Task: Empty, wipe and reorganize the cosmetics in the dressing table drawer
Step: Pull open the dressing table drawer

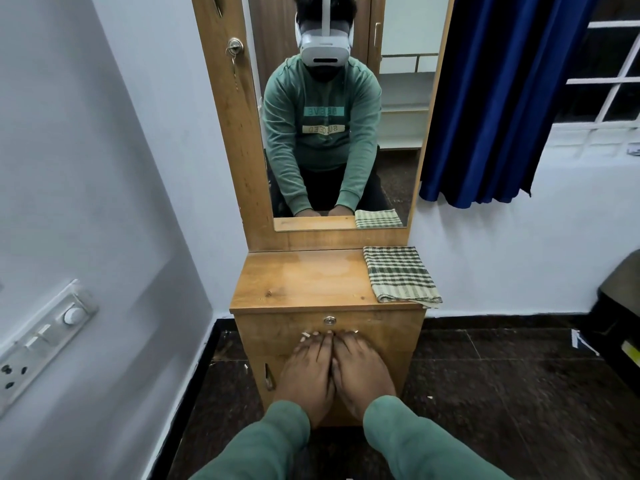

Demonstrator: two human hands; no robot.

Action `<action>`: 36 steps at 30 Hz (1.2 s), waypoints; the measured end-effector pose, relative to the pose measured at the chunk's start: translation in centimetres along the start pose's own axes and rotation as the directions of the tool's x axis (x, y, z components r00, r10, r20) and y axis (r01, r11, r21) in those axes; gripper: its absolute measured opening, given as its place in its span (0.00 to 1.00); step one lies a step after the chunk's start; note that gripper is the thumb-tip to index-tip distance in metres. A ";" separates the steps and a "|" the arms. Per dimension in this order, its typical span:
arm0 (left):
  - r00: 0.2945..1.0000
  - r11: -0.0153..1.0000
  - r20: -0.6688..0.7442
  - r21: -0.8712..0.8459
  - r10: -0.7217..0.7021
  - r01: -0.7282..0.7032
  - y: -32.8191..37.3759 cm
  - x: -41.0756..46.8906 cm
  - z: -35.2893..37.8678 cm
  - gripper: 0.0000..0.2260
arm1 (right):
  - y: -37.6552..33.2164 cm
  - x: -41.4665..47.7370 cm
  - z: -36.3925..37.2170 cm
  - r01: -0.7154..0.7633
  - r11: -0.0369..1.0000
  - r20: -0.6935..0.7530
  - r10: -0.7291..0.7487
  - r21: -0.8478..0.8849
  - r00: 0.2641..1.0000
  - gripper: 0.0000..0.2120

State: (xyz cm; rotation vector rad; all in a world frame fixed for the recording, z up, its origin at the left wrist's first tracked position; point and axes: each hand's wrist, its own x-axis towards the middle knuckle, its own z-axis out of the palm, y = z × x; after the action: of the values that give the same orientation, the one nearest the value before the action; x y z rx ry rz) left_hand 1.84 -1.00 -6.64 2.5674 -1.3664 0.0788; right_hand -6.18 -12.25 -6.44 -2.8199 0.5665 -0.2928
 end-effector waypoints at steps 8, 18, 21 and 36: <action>1.000 1.000 0.016 -0.018 0.002 -0.002 0.6 -2.9 0.1 0.28 | -0.4 -2.7 0.1 0.043 0.999 -0.031 -0.044 -0.013 0.999 0.24; 0.997 0.997 0.009 -0.031 0.073 -0.073 1.0 -7.9 -0.6 0.27 | -1.0 -7.8 -0.3 0.116 0.993 -0.107 -0.111 0.040 0.988 0.18; 0.997 0.995 0.030 -0.069 0.072 -0.070 1.3 -9.2 -0.9 0.28 | -1.2 -9.1 -0.5 0.134 0.990 -0.119 -0.129 0.041 0.985 0.18; 0.970 0.973 -0.080 0.026 0.230 -0.229 3.4 -15.7 -4.1 0.21 | -2.0 -15.4 -1.9 0.247 0.968 -0.168 -0.238 0.033 0.957 0.16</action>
State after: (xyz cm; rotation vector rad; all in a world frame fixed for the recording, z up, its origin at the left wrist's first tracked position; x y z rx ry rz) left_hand -9.55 10.89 -4.49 2.3780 -1.6307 0.2337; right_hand -19.87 -4.63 -6.35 -2.8296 0.2361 -0.5803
